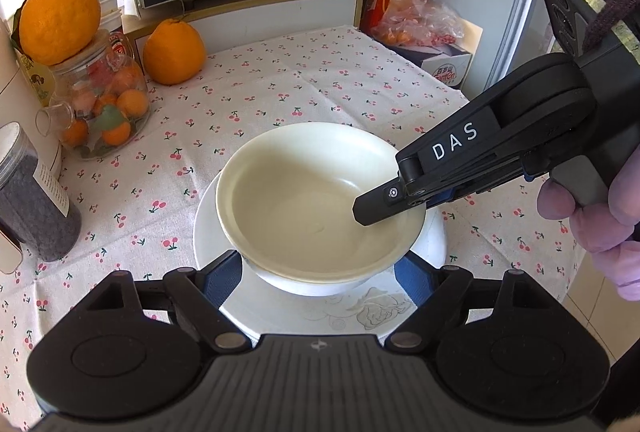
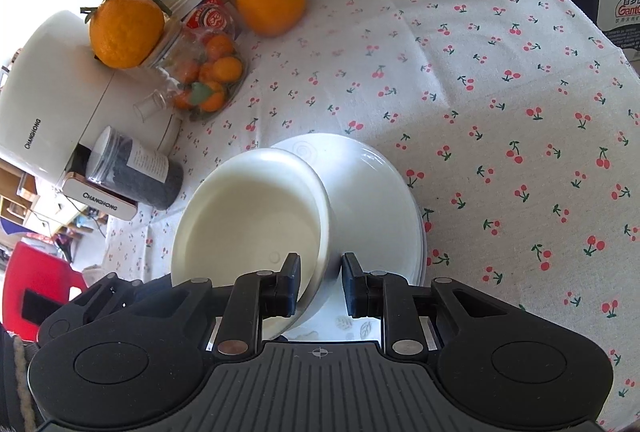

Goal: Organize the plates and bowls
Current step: 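Carry the bowl stack with both tools and lower it onto the white plate stack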

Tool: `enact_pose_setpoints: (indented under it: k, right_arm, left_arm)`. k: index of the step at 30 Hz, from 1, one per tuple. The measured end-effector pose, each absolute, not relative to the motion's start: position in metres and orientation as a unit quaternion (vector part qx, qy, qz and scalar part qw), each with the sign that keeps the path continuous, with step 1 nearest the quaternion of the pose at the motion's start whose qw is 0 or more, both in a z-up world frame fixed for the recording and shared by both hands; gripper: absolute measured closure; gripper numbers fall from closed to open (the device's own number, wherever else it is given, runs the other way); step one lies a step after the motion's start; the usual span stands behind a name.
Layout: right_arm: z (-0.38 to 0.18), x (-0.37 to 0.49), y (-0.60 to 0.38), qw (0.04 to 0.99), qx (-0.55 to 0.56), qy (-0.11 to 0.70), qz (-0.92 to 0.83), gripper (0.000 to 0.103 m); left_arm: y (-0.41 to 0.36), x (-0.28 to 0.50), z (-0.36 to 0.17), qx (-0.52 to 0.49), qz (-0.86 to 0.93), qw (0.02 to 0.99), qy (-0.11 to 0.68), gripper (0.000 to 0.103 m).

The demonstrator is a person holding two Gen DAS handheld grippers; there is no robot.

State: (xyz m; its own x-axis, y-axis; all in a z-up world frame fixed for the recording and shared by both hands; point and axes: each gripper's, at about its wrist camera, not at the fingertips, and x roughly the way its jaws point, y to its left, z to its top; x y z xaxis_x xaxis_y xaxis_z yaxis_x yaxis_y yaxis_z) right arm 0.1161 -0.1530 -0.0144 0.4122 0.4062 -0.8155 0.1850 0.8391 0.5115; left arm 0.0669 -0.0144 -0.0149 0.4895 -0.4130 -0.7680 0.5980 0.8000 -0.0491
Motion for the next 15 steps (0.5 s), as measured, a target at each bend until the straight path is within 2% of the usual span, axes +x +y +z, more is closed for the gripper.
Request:
enact_pose_setpoints:
  k: [13,15]
  right_arm:
    - [-0.0155,0.117,-0.1498,0.797,0.266,0.538,0.069,0.08]
    - [-0.0148,0.1168,-0.1497,0.798,0.265,0.536,0.071,0.078]
  left_arm:
    - [-0.0138,0.068,-0.0178,0.122,-0.296,0.853,0.411,0.021]
    - [-0.0145,0.0683,-0.0184,0.127,-0.293,0.854,0.412,0.018]
